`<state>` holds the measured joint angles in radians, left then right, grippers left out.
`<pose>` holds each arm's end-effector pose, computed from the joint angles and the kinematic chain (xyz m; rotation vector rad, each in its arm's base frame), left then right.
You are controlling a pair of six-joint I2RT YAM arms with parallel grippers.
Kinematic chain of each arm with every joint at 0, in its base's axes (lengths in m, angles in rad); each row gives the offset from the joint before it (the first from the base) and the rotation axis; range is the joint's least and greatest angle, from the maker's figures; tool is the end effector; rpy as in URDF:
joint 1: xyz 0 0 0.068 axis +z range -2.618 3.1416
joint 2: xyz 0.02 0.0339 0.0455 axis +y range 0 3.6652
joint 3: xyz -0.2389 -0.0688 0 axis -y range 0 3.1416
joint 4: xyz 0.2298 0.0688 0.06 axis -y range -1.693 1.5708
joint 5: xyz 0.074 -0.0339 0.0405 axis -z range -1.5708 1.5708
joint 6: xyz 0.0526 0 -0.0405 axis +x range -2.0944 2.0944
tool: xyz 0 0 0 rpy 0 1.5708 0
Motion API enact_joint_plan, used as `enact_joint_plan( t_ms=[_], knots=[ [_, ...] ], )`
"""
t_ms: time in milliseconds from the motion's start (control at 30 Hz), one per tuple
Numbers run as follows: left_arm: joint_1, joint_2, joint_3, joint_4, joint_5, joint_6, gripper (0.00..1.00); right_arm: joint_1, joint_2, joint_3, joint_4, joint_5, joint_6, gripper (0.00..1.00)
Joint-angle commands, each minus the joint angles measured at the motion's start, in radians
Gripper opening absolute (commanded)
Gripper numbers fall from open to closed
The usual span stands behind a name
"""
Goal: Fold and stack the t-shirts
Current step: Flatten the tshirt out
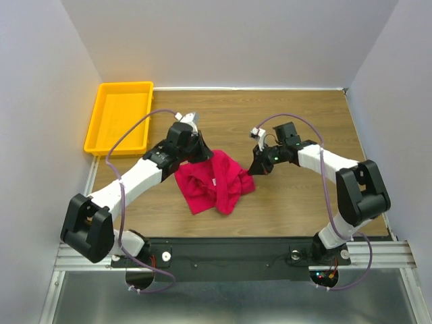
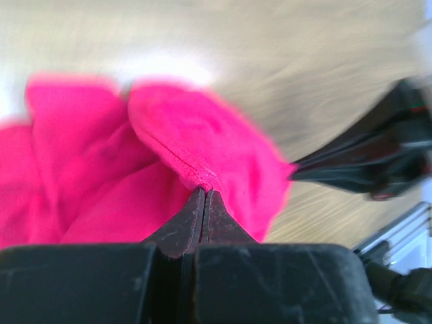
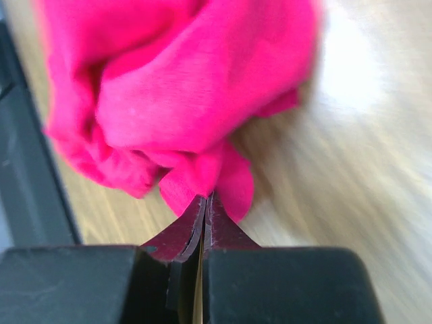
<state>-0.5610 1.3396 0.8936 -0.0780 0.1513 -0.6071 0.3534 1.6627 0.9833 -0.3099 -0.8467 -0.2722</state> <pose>0.2562 -0.1703 0.2380 0.0456 2.2073 -0.8413 0.2849 0.1471 0.1627 -1.0395 2.1695 1.1023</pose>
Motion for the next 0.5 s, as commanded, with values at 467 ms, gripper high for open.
enact_joint_plan(
  t_ms=[467],
  knots=[
    [0.003,-0.197,0.459,0.156,-0.034,0.178,0.00,-0.403,-0.512,0.290,-0.144,0.464,-0.121,0.01]
  ],
)
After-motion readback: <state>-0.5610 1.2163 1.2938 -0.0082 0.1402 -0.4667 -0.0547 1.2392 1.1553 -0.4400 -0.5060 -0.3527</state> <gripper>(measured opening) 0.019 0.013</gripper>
